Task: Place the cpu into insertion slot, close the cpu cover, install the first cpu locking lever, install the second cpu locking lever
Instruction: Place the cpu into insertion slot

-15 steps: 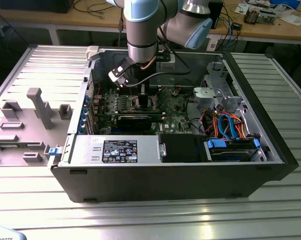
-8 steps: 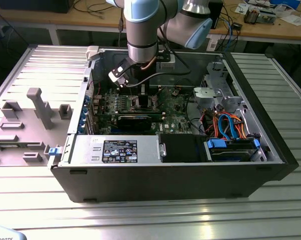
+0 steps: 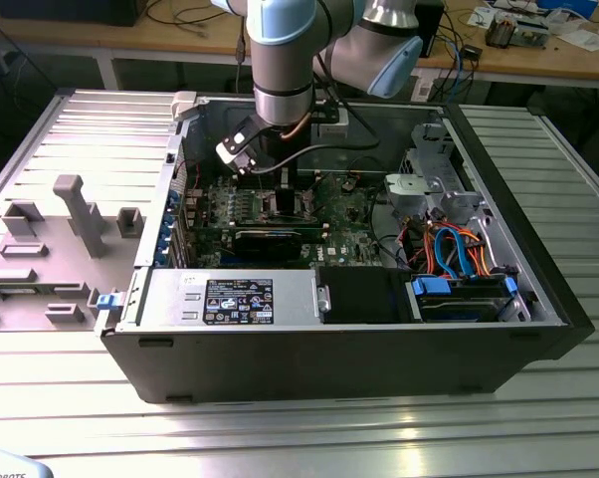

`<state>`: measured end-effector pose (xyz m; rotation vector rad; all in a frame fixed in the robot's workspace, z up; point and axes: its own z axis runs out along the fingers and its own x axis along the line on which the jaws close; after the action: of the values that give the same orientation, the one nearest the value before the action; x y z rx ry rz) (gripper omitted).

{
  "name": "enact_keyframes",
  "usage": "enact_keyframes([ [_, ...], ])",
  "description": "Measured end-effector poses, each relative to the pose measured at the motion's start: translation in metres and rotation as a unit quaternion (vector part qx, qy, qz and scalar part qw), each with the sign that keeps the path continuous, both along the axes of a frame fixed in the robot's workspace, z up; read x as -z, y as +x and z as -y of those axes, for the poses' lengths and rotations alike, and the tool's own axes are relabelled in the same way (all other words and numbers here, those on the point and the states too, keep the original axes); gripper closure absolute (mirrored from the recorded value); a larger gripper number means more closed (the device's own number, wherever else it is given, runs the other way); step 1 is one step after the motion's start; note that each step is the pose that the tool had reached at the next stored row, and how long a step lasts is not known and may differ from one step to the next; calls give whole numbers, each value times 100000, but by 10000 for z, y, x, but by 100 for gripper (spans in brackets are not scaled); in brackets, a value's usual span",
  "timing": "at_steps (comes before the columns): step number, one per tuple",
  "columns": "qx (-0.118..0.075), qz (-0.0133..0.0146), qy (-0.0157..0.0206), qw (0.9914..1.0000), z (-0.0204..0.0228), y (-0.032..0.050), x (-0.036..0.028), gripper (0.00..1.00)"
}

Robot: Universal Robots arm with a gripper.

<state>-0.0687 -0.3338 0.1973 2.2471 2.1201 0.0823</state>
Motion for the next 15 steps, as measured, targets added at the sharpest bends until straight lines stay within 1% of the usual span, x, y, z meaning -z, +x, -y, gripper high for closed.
enact_keyframes([
  [3,1,-2,-16,100000,0,2,-20,37],
  [7,-1,-83,-27,100000,0,5,-77,37],
  [8,-7,-172,-28,100000,0,8,-111,37],
  [10,-2,-449,-31,99999,0,10,-161,37],
  [11,-2,-702,-27,99998,0,16,-192,38],
  [13,-5,-1119,-17,99994,0,28,-212,52],
  [14,-1,-1135,-19,99994,0,29,-212,57],
  [15,6,-1144,-25,99993,0,29,-213,69],
])
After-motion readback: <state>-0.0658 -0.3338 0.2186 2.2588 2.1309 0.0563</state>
